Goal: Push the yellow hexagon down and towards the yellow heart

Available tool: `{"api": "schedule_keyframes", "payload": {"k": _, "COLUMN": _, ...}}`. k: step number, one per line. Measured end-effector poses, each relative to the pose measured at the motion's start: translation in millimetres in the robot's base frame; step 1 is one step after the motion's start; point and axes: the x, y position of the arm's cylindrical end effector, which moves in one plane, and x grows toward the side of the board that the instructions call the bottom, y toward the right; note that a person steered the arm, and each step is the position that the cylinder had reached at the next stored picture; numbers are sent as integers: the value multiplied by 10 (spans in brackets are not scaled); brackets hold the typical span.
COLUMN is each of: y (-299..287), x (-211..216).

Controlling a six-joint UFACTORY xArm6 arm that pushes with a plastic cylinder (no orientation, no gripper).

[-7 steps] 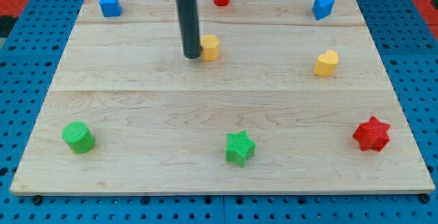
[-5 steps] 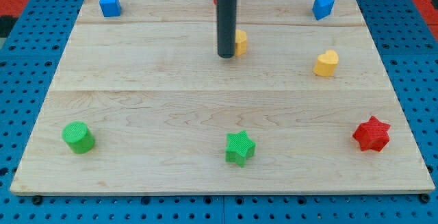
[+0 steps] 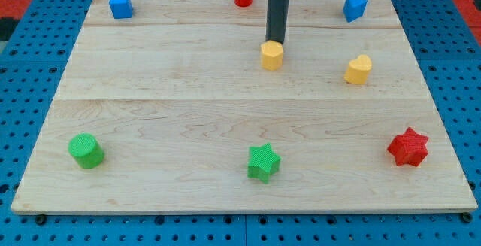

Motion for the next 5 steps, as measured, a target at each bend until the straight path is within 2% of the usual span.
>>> {"api": "schedule_keyframes", "payload": {"k": 1, "y": -104, "x": 148}}
{"api": "schedule_keyframes", "payload": {"k": 2, "y": -483, "x": 154}}
{"api": "schedule_keyframes", "payload": {"k": 3, "y": -487, "x": 475}}
{"api": "schedule_keyframes", "payload": {"k": 5, "y": -535, "x": 820}}
